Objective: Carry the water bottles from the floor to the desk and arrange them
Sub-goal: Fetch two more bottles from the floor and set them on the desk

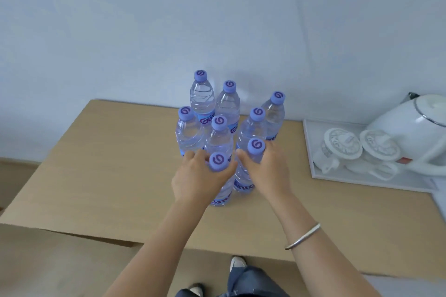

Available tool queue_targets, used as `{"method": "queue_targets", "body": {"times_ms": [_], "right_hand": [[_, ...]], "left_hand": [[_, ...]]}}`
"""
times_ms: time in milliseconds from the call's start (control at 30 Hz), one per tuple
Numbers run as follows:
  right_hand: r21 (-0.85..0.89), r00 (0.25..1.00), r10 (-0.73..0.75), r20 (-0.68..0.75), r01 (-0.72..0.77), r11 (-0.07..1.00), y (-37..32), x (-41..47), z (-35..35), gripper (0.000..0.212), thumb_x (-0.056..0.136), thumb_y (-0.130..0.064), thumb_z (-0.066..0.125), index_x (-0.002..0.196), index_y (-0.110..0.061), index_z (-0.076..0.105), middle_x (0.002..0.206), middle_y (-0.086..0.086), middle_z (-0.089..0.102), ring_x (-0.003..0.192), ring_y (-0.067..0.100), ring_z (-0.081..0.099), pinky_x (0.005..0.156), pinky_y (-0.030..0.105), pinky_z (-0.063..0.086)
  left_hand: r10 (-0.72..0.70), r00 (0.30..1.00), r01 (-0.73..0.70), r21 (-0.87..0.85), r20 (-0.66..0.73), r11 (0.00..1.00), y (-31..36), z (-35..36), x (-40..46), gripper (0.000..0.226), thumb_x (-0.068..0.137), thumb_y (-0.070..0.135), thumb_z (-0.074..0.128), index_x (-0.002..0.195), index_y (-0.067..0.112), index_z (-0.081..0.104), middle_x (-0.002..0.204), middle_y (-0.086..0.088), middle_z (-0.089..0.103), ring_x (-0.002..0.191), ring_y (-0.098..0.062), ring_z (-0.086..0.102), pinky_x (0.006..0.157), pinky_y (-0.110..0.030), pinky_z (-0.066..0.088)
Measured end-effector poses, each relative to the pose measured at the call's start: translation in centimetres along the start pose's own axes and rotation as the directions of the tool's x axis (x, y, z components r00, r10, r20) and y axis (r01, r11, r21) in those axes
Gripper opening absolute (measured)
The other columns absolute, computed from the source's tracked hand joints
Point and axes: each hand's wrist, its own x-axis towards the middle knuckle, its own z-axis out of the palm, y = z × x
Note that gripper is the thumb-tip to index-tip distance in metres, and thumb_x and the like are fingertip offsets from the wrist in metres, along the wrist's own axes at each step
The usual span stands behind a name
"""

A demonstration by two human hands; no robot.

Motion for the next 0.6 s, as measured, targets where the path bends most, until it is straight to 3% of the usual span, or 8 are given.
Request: {"method": "queue_targets", "body": {"times_ms": [167, 300, 400, 433, 500, 600], "right_hand": [[0.111, 0.989, 0.136, 0.051, -0.141, 0.984, 0.5, -3.8, 0.2, 0.061, 0.077, -0.048, 0.068, 0.125, -0.016, 0.048, 0.117, -0.003, 0.053, 0.113, 0.013, 0.047, 0.093, 0.030, 0.042], [0.062, 0.926, 0.355, 0.127, -0.365, 0.929, 2.2, -9.0, -0.2, 0.046, 0.090, -0.035, 0.057, 0.126, -0.009, 0.047, 0.115, -0.001, 0.046, 0.117, 0.018, 0.045, 0.092, 0.025, 0.037], [-0.006, 0.878, 0.463, 0.122, -0.466, 0.885, 4.1, -12.9, -0.8, 0.043, 0.093, -0.033, 0.052, 0.130, -0.011, 0.047, 0.130, 0.004, 0.048, 0.115, 0.016, 0.049, 0.095, 0.022, 0.035], [-0.019, 0.866, 0.486, 0.117, -0.487, 0.873, 4.5, -14.0, -1.2, 0.042, 0.094, -0.033, 0.050, 0.131, -0.012, 0.047, 0.130, 0.003, 0.049, 0.112, 0.014, 0.050, 0.093, 0.021, 0.035], [-0.038, 0.851, 0.514, 0.107, -0.513, 0.858, 5.2, -16.1, -2.3, 0.041, 0.095, -0.034, 0.047, 0.132, -0.014, 0.047, 0.131, 0.001, 0.048, 0.106, 0.010, 0.048, 0.091, 0.020, 0.034], [-0.084, 0.846, 0.532, 0.040, -0.528, 0.845, 6.1, -18.6, -4.2, 0.041, 0.095, -0.035, 0.047, 0.131, -0.016, 0.048, 0.132, -0.001, 0.048, 0.115, 0.010, 0.046, 0.096, 0.021, 0.033]], "left_hand": [[0.075, 0.986, -0.074, -0.010, 0.148, 0.997, -1.5, 0.1, -0.3, 0.068, 0.063, 0.077, 0.056, 0.102, 0.022, 0.050, 0.109, 0.007, 0.047, 0.097, -0.018, 0.055, 0.071, -0.031, 0.042], [0.161, 0.960, -0.162, -0.018, 0.229, 0.987, -3.9, 1.5, -1.5, 0.084, 0.067, 0.066, 0.065, 0.133, 0.024, 0.033, 0.130, 0.003, 0.039, 0.113, -0.024, 0.051, 0.080, -0.035, 0.043], [0.054, 0.938, -0.037, -0.054, 0.343, 0.998, -6.0, 3.8, -3.2, 0.084, 0.074, 0.051, 0.068, 0.136, 0.011, 0.028, 0.129, -0.010, 0.039, 0.118, -0.033, 0.046, 0.091, -0.040, 0.040], [0.018, 0.914, -0.027, 0.016, 0.405, 1.000, -6.5, 4.5, -3.9, 0.080, 0.077, 0.048, 0.067, 0.135, 0.008, 0.030, 0.128, -0.012, 0.039, 0.120, -0.034, 0.044, 0.094, -0.040, 0.039], [0.012, 0.837, -0.149, 0.206, 0.548, 0.967, -7.2, 5.8, -5.6, 0.068, 0.080, 0.048, 0.060, 0.129, 0.004, 0.040, 0.126, -0.015, 0.042, 0.122, -0.035, 0.041, 0.099, -0.040, 0.037], [0.109, 0.723, -0.335, 0.209, 0.682, 0.919, -6.0, 7.0, -7.8, 0.061, 0.082, 0.048, 0.057, 0.127, 0.009, 0.046, 0.127, -0.014, 0.043, 0.121, -0.034, 0.044, 0.100, -0.039, 0.038]]}}
